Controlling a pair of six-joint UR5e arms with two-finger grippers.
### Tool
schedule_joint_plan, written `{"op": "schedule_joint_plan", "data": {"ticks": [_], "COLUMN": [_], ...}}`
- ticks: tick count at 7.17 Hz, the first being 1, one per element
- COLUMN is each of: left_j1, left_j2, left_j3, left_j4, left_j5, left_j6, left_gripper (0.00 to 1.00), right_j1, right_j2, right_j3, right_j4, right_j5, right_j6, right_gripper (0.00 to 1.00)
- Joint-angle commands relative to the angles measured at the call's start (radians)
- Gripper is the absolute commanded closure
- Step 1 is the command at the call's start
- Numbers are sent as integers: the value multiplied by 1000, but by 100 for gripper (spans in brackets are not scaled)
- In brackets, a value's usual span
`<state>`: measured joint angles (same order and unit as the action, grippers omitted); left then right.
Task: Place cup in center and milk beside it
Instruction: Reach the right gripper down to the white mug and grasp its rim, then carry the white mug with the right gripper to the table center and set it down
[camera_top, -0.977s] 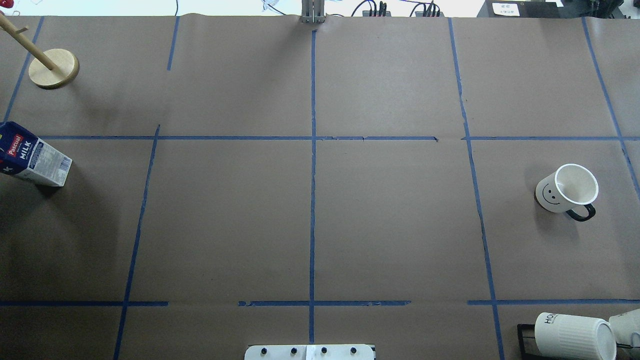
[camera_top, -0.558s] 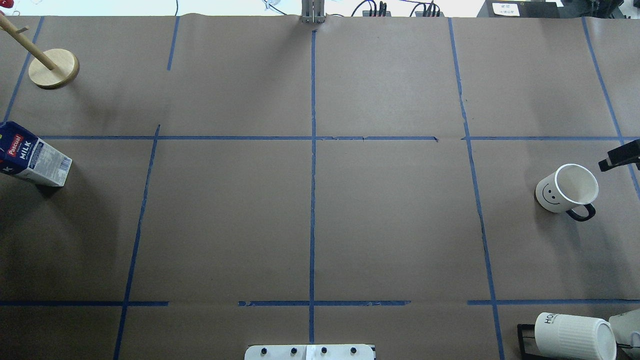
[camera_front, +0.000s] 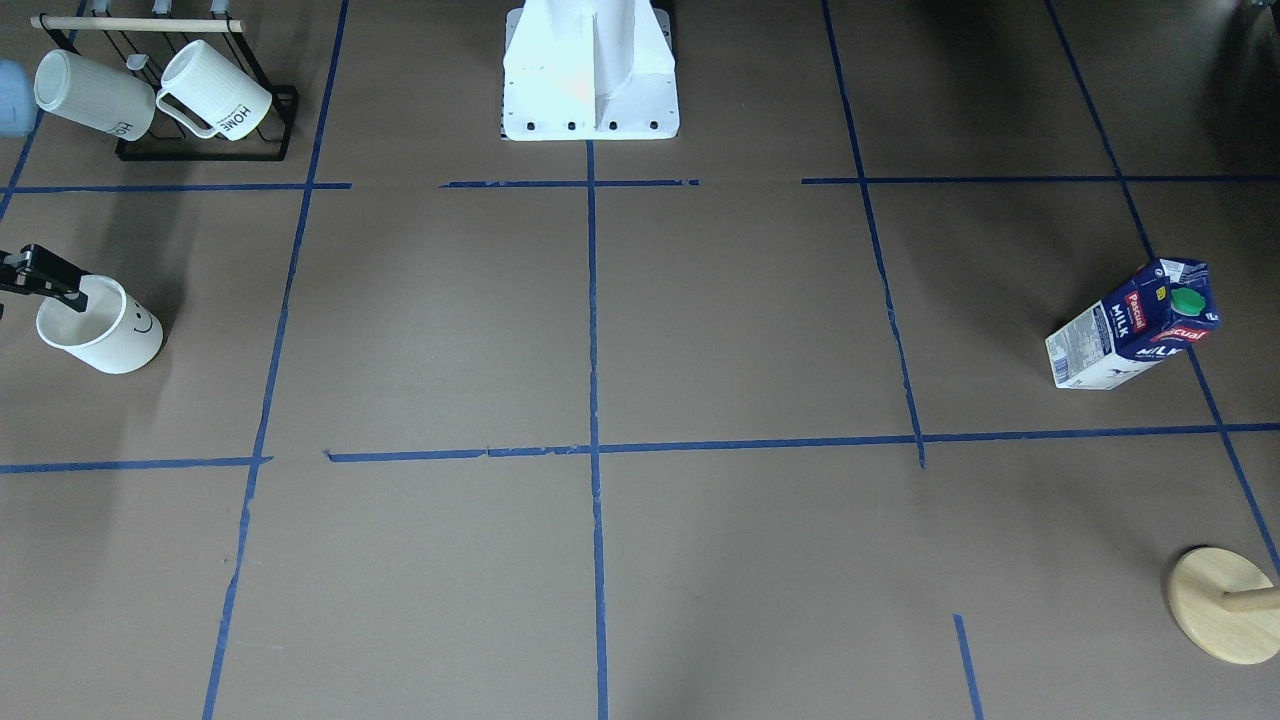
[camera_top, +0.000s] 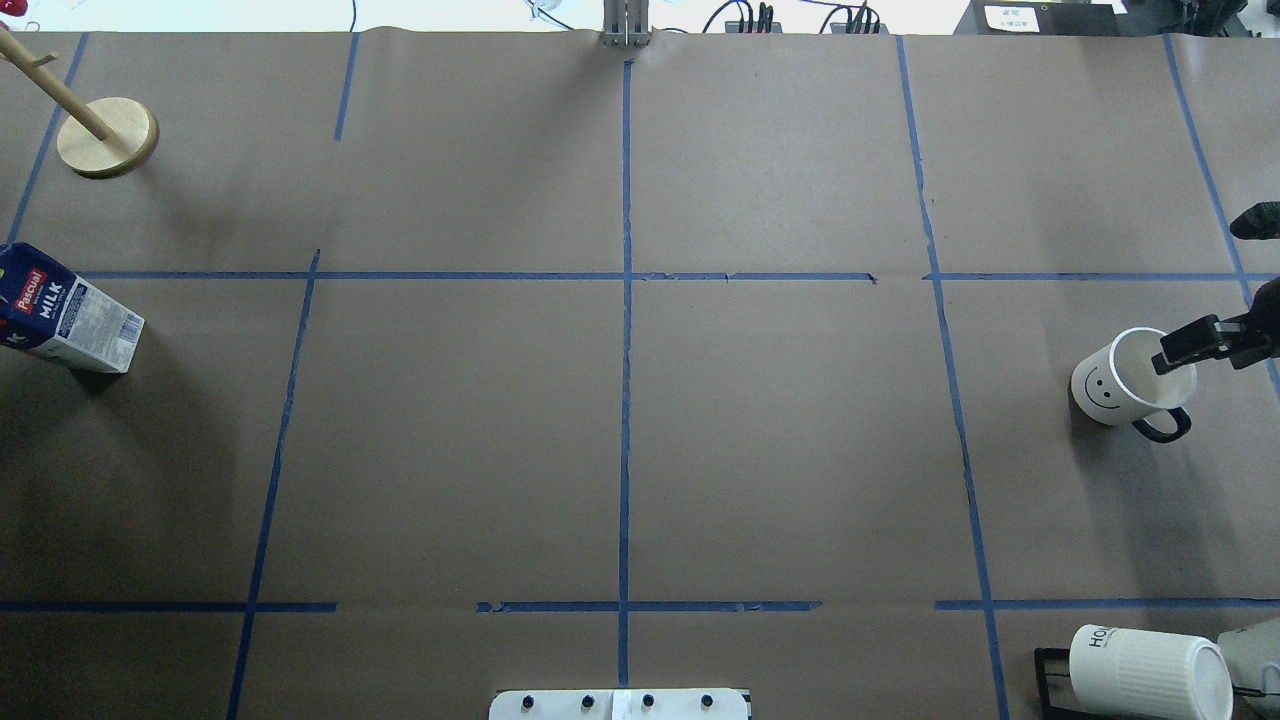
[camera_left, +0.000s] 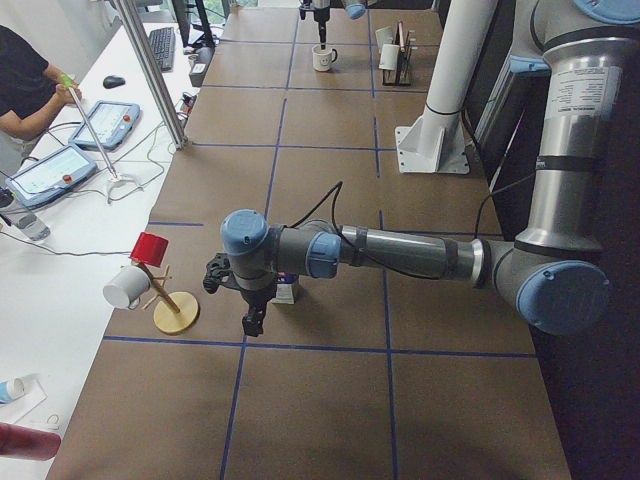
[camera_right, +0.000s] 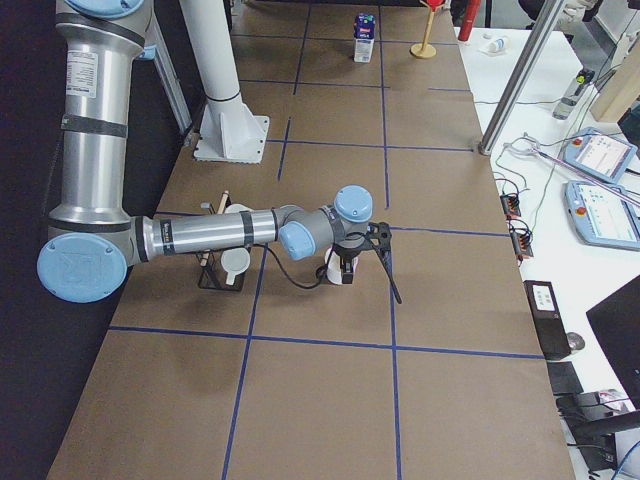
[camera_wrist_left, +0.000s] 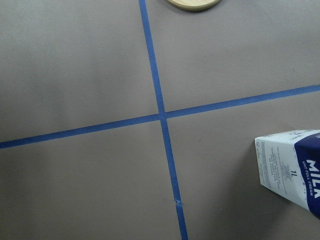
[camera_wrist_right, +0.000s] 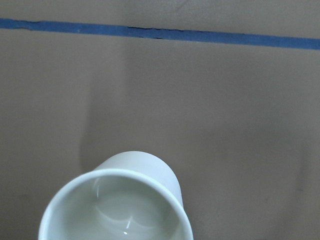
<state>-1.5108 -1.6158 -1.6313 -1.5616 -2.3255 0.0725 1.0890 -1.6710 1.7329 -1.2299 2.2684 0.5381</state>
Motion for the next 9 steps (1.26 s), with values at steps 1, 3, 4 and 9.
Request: {"op": "schedule_joint_plan", "data": {"ticks": [1,3,4,9], "left_j1": [1,3,3,4], "left_j2": [-6,-6,-6,-7], "left_j3": [-4,-1,1,-4], "left_j4": [-2,-18,-28,-28], "left_j5": [0,0,0,-17], "left_j6": [-23,-23,-25,-34], "left_gripper": [0,0,0,0], "right_j1": [-26,-29,-32,-400], "right_j2": [19,48,59,677], "right_j3": [-36,-53,-36,81], "right_j4": [0,0,0,-226], "right_j5": [-32,-38,-38,-171], "right_j6": [3,2,-1,745], "right_gripper": [32,100,100,100]}}
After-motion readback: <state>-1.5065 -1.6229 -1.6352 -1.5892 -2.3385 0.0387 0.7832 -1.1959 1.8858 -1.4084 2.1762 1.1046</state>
